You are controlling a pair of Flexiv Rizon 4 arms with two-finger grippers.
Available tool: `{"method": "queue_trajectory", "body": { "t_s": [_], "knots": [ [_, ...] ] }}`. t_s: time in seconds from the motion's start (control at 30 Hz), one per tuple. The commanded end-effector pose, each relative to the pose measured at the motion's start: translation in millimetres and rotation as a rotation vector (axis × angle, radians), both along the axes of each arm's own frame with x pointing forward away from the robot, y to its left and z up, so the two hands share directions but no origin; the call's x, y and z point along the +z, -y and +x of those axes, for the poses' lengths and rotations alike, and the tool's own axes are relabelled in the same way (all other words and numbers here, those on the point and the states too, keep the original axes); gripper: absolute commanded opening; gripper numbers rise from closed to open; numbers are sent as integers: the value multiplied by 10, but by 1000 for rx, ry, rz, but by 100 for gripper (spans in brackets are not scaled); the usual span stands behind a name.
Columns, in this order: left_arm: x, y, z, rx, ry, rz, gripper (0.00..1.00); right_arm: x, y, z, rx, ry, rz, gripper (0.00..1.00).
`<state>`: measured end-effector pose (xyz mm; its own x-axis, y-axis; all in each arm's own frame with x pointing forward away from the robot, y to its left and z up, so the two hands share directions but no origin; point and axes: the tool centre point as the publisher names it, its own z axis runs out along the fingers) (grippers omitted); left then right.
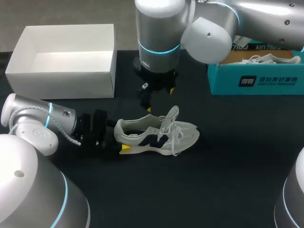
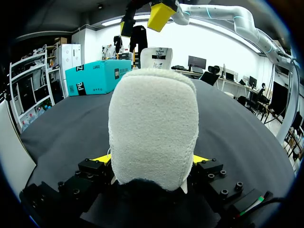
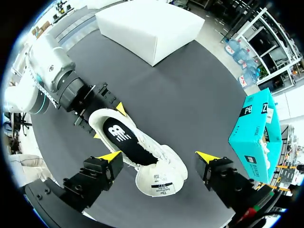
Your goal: Take the shoe out of the shoebox, open the shoe tongue, remove and reinsert the insole, then place the shoe into the shoebox
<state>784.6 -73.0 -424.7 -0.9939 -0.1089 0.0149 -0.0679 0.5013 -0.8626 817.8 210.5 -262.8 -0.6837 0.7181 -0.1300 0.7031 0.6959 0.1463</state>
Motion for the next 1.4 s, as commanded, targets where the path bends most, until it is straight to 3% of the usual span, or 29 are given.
{"method": "queue_trajectory", "body": {
  "t_s": [0.03,0.27,0.3,0.33,0.37,0.5,1.2,1.4],
  "knots": [
    [-12,2,7,0,-1,3,0,-36,66,11,78,43,75,100],
    [-12,2,7,0,-1,3,0,-31,-115,96,439,42,29,100],
    [-12,2,7,0,-1,3,0,-28,-144,100,459,51,30,95],
    [-12,2,7,0,-1,3,0,-29,-153,106,485,47,29,44],
    [-12,2,7,0,-1,3,0,-40,-140,114,516,39,25,0],
    [-12,2,7,0,-1,3,0,-33,-189,114,604,22,34,0],
    [-12,2,7,0,-1,3,0,-43,-193,110,596,5,33,0],
    [-12,2,7,0,-1,3,0,-306,-312,23,634,10,11,0]
  ]
}}
